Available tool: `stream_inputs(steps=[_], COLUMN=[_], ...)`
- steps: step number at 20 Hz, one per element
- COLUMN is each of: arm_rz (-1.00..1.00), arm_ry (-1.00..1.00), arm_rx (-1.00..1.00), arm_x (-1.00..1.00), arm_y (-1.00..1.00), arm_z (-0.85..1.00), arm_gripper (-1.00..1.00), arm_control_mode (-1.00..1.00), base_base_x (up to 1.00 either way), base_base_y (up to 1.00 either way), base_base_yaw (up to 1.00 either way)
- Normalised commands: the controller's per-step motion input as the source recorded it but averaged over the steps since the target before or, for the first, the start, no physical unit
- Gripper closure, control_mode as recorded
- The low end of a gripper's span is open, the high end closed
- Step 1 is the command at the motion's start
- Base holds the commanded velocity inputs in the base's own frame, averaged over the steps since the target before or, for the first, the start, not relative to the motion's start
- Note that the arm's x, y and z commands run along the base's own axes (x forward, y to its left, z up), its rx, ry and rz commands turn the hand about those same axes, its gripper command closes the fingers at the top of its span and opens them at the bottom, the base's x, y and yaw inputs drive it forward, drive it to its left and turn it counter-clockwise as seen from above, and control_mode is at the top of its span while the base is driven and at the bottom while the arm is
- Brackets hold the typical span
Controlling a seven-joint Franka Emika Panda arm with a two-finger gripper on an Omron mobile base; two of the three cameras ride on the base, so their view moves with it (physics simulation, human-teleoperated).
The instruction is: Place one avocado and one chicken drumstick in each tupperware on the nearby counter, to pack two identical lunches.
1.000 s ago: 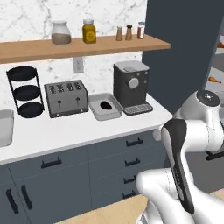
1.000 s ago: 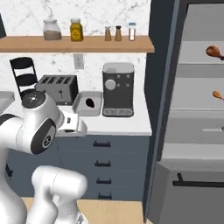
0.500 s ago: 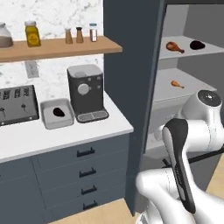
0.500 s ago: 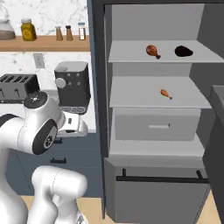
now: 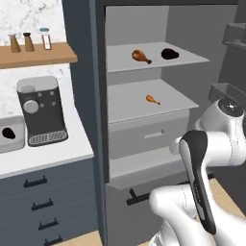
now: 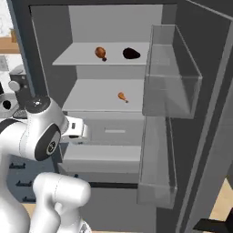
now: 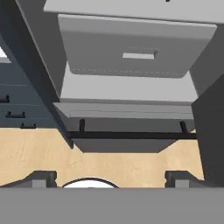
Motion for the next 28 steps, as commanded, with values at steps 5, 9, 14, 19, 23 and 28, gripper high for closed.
stream_inputs(steps=[5,9,14,19,23,28], arm_rz=[0.0,0.0,0.0,0.01,0.02,0.0], arm_ry=[0.0,0.0,0.0,-0.01,-0.06,-0.13], arm_rx=[0.0,0.0,0.0,0.0,0.0,0.0], arm_x=[0.0,0.0,0.0,0.52,0.66,0.67], arm_y=[0.0,0.0,0.0,-0.08,-0.13,-0.13], arm_z=[0.0,0.0,0.0,-0.18,-0.26,-0.06], arm_gripper=[-1.0,-1.0,-1.0,-1.0,-1.0,-1.0], arm_control_mode=[1.0,1.0,1.0,-1.0,-1.0,-1.0], base_base_x=[0.48,0.69,0.69,0.12,0.0,0.0], base_base_y=[-0.44,0.03,0.01,0.0,0.0,0.0], base_base_yaw=[0.04,0.0,0.0,0.0,0.0,0.0])
